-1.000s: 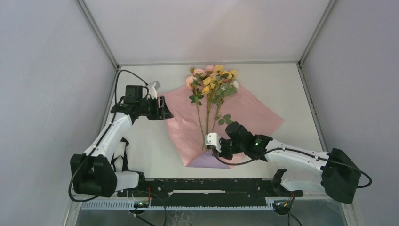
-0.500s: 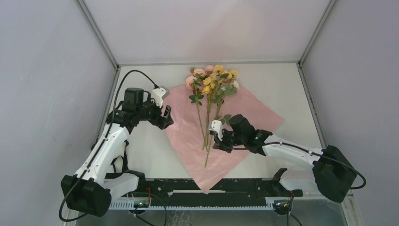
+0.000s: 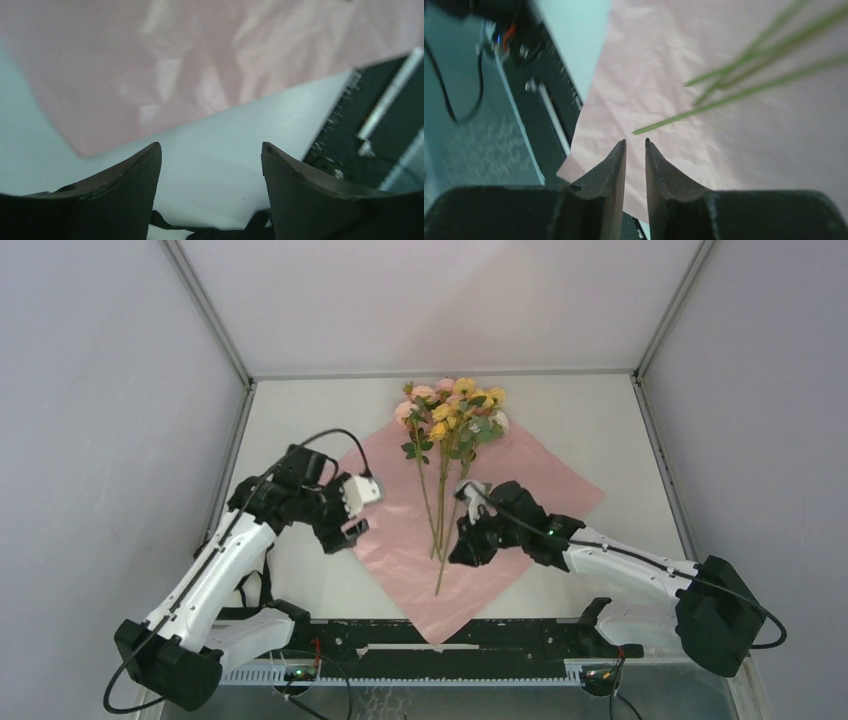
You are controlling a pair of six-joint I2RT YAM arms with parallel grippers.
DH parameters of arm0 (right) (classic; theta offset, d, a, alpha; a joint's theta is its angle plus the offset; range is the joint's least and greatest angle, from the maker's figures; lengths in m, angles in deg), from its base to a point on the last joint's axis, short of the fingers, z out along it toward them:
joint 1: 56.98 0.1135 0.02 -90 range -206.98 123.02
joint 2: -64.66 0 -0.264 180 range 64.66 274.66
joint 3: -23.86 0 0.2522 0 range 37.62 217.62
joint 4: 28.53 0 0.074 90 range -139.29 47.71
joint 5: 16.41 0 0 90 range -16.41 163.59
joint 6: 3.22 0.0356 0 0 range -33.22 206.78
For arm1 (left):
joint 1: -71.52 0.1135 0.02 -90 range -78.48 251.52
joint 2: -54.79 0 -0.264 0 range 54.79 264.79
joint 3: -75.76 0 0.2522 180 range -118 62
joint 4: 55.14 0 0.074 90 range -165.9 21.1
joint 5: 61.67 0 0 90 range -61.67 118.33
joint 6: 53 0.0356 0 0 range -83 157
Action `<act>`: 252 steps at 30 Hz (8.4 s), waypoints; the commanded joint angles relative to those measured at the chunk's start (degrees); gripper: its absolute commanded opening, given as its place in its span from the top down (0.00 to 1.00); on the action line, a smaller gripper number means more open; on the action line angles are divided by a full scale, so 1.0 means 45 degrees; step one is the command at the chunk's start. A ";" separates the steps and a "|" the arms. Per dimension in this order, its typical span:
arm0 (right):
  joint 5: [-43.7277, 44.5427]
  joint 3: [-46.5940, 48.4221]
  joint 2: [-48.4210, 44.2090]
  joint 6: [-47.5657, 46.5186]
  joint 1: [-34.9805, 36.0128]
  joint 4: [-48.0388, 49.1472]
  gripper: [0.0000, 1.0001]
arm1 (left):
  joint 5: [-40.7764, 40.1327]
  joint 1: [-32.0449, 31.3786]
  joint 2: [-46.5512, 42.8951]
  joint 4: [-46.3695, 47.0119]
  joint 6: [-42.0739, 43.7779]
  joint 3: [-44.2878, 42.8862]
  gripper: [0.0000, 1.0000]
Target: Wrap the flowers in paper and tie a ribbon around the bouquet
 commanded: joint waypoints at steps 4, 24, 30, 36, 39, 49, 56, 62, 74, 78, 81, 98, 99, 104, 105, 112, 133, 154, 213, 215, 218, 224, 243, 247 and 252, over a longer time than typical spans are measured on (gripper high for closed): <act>0.2052 0.0030 0.0214 0.5663 -0.1376 -0.1293 0.83 | 0.2560 -0.4420 -0.0084 -0.1613 0.2398 0.1100 0.24; 0.2902 -0.0185 0.1537 0.7201 -0.0354 -0.0501 0.84 | -0.2660 -1.1331 0.1275 0.9940 0.3089 0.7245 0.30; 0.3102 -0.0185 0.1284 0.7232 -0.0085 -0.0500 0.84 | -0.2590 -1.1971 0.1269 1.0021 0.2667 0.7437 0.40; 0.3202 -0.0188 0.1291 0.7093 -0.0098 -0.0747 0.84 | -0.2575 -1.2096 0.1327 0.9813 0.1673 0.6900 0.47; 0.3156 -0.0186 0.1573 0.7083 -0.0095 -0.0921 0.84 | -0.2423 -1.2096 0.1398 0.9775 0.1485 0.6852 0.64; 0.1915 -0.0185 0.1292 0.6412 -0.0406 -0.0719 0.83 | -0.2477 -1.1877 0.1026 0.9122 0.0689 0.6628 1.00; 0.0758 -0.0204 -0.1046 0.4398 -0.1332 -0.1712 0.70 | -0.0199 -1.0021 0.1080 0.7968 -0.0697 0.5449 1.00; -0.0930 -0.0966 -0.2974 0.3692 -0.1939 -0.1037 0.54 | 0.1129 -0.8793 0.1589 0.6363 -0.1271 0.4437 1.00; -0.1526 -0.1743 -0.1865 0.3546 -0.1536 0.0606 0.14 | 0.2323 -0.6838 0.2287 0.6242 -0.1765 0.3835 1.00; -0.0501 -0.1938 -0.0898 0.3564 -0.0782 0.1644 0.19 | 0.2292 -0.6622 0.2512 0.6107 -0.1757 0.3809 1.00; -0.0571 -0.2011 0.0265 0.3475 -0.0524 0.2424 0.22 | 0.2269 -0.6487 0.2519 0.6083 -0.1785 0.3865 1.00; -0.0122 -0.4441 -0.0240 0.4504 -0.0885 0.5637 0.93 | 0.2390 -0.5882 0.2797 0.6073 -0.1963 0.3745 1.00; -0.0167 -0.4416 -0.0427 0.4488 -0.0961 0.5616 0.99 | 0.2369 -0.5853 0.2815 0.6043 -0.1962 0.3706 1.00; -0.0634 -0.4110 -0.1056 0.4380 -0.1848 0.5114 1.00 | 0.2417 -0.5425 0.2573 0.5348 -0.1578 0.3348 0.42; -0.0673 -0.4037 -0.1073 0.4362 -0.2028 0.4963 1.00 | 0.2431 -0.5278 0.2484 0.5174 -0.1465 0.3286 0.37; -0.1245 -0.3422 -0.0523 0.4044 -0.3088 0.4195 1.00 | 0.2676 -0.4676 0.2917 0.4717 -0.1702 0.2494 0.29; -0.2301 -0.2568 0.0116 0.4393 -0.4807 0.1270 1.00 | 0.2766 -0.4950 0.6388 0.3789 -0.2204 0.0924 1.00; -0.1600 -0.2337 0.0331 0.3673 -0.5667 0.0234 0.59 | 0.1992 -0.4635 0.8491 0.3200 -0.3046 0.0096 1.00; 0.3065 -0.3005 0.3351 0.6956 -0.2731 0.2505 0.89 | -0.2908 -0.7329 0.8767 0.2825 -0.1034 -0.0699 0.63; 0.3005 -0.3102 0.3259 0.6871 -0.2867 0.2469 0.89 | -0.3263 -0.7324 0.8872 0.2806 -0.0997 -0.0340 0.66; 0.2891 -0.3182 0.3094 0.6720 -0.3049 0.2335 0.89 | -0.3409 -0.7241 0.8747 0.2653 -0.0858 0.0173 0.68; 0.2810 -0.3316 0.2828 0.6341 -0.3278 0.1975 0.89 | -0.3128 -0.6885 0.8214 0.1814 -0.0267 0.0798 0.69; 0.2441 -0.3310 0.2566 0.6391 -0.3235 0.1989 0.88 | 0.1706 -0.5142 0.6478 -0.0707 -0.0642 -0.1931 0.67; 0.2400 -0.3310 0.2625 0.6475 -0.3232 0.2028 0.89 | 0.3769 -0.5178 0.6923 0.0072 -0.1281 -0.2306 0.67; 0.2343 -0.3150 0.2264 0.6473 -0.3261 0.1599 0.89 | 0.4467 -0.4715 0.9617 0.1243 -0.4159 -0.2463 0.75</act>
